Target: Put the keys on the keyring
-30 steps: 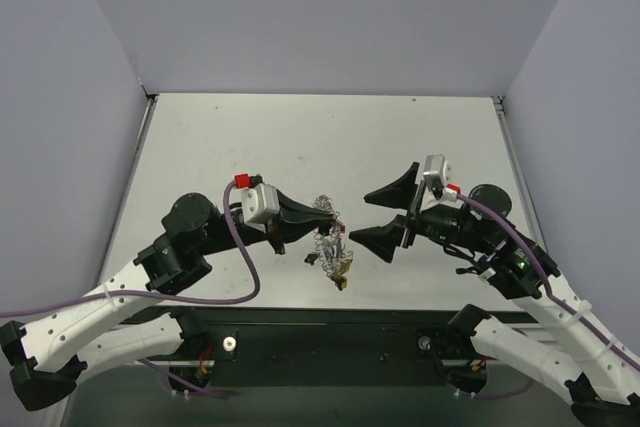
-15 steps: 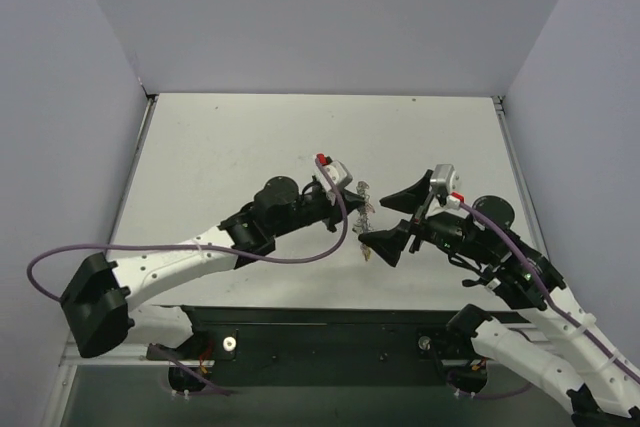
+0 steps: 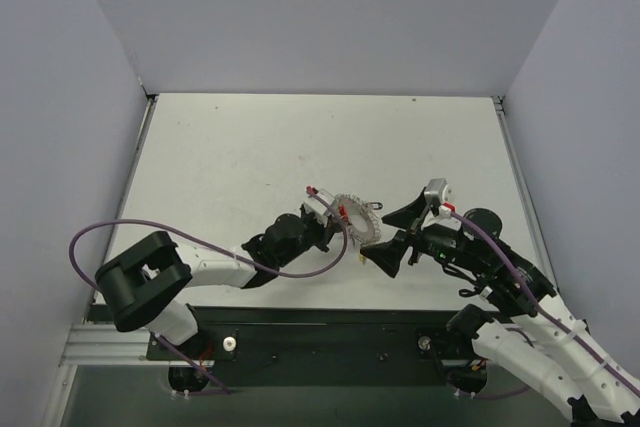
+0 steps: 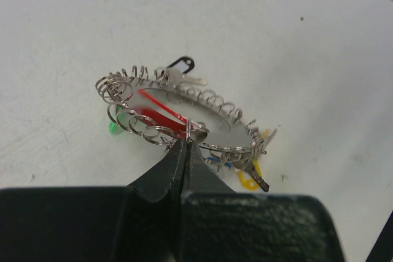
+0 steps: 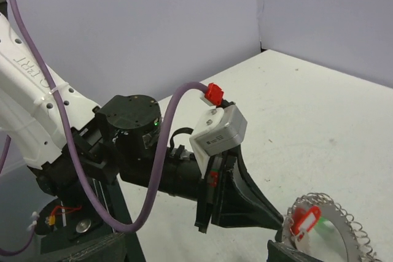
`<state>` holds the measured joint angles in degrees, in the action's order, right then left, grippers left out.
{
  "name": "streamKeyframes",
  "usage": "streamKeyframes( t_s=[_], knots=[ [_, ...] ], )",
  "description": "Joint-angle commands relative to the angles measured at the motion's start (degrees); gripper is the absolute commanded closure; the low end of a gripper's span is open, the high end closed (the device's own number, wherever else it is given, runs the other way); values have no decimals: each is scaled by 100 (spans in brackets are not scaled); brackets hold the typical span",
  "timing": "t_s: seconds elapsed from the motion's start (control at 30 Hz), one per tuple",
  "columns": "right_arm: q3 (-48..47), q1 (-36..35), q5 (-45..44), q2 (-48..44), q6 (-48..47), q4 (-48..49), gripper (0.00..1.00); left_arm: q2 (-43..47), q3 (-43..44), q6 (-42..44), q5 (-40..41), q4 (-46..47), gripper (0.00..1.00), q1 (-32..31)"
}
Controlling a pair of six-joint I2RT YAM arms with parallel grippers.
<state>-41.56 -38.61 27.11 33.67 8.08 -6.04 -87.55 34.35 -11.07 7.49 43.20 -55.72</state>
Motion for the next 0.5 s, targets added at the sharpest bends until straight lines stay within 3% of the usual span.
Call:
streamKeyframes(
  t_s=[0.0,0.23,0.37,0.47],
  knots=[
    [209,38,241,-71,299,279,2,501,-613,-351,735,681,100,-88],
    [359,47,435,61,379,411,2,1634,-1106,-317,1167,-274,95,-140],
    [394,55,470,96,361,446,2,1943,-1202,-291,1088,-663,69,-175],
    [421,55,479,78,370,464,2,2101,-1185,-325,1088,-1006,62,-193]
  ],
)
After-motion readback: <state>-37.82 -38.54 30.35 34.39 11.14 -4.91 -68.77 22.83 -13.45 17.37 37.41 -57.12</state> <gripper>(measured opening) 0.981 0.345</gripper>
